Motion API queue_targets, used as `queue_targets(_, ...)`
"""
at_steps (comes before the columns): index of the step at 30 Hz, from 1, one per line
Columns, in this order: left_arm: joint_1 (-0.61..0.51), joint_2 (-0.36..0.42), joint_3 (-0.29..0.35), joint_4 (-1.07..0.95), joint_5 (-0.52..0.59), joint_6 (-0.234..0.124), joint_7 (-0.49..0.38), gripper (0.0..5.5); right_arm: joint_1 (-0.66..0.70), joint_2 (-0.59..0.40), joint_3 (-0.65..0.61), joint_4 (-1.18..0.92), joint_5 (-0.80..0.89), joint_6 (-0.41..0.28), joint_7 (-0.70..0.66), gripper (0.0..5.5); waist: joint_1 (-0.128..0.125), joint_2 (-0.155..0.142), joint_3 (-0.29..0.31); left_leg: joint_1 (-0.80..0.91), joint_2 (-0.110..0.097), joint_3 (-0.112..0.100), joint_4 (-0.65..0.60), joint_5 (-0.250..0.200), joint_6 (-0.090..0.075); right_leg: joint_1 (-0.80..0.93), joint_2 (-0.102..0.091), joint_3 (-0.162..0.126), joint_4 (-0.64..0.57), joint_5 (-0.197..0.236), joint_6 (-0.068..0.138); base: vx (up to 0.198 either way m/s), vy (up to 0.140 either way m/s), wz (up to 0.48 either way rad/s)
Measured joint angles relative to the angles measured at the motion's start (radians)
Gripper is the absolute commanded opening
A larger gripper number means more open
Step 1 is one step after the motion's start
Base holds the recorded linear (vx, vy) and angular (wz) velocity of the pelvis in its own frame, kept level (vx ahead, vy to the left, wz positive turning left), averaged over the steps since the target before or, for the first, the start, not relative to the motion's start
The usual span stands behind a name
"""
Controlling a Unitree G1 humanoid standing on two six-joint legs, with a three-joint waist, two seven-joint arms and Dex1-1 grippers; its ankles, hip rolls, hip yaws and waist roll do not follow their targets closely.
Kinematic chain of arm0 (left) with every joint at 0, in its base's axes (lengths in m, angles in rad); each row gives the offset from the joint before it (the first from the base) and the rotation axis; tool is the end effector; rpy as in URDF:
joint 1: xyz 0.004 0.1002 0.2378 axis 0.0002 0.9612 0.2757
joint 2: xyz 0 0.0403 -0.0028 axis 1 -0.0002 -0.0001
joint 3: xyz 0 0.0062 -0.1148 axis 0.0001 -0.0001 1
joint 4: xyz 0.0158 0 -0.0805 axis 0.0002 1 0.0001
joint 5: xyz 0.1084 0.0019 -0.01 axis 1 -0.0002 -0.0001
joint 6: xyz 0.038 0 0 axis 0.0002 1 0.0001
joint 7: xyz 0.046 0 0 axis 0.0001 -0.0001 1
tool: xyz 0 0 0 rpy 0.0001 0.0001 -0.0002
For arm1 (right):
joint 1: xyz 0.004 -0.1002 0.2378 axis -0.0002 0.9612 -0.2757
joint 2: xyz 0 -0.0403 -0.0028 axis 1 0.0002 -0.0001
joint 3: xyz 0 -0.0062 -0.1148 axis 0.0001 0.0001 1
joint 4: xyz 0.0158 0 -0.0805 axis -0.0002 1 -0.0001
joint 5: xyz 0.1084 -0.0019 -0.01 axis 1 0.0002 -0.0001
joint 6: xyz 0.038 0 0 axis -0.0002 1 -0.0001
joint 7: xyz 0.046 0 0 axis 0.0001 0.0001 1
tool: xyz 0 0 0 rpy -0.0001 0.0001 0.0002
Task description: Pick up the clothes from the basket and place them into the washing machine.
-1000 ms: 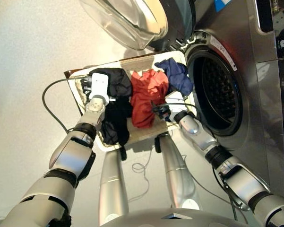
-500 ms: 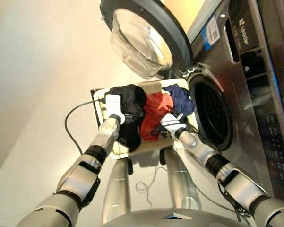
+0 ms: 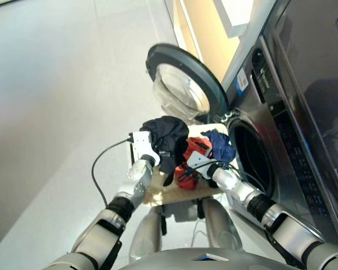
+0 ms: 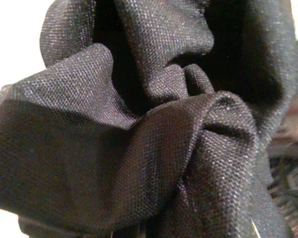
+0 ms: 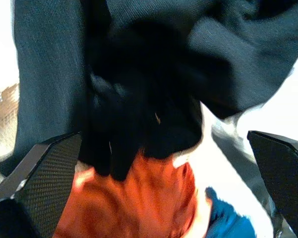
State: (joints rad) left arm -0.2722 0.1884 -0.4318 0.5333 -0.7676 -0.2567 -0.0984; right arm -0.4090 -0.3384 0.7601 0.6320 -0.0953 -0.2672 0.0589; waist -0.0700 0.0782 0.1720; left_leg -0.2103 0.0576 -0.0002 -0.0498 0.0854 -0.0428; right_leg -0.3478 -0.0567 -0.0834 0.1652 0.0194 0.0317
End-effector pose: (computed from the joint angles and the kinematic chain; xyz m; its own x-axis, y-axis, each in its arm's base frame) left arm 0.2458 0.1213 -0.0109 0.9444 -0.3185 -0.0820 0.2550 0.8667 -0.4288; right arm 0.2479 -0.1164 -0.0174 0.7245 0.6174 -0.3066 -0.6641 0.5059 -0.5505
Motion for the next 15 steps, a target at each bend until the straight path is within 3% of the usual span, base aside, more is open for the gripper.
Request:
queue_targets(5,0.054,-0.009,-0.053,-0.084,-0.033,0.024,-0.029,0.00,0.006,-0.002,0.016,0.001,-0.025,0.000,0.018,5.50,0.009,0.061,-0.044,0.066,0.007,-0.002,-0.027,-0.001,0.001,0.097,0.013,-0.015,-0.079,0.020,0.002,0.012,-0.005,0.006)
queue_targets(15,0.128,0.003,-0.125,-0.201,-0.161,0.104,-0.077,0.00,0.028,-0.001,0.014,0.016,-0.136,0.011,-0.014,5.50,0.017,0.072,-0.074,0.122,0.024,-0.003,-0.032,-0.005,0.003,0.186,0.024,-0.033,-0.133,0.038,-0.009,0.017,-0.009,0.020)
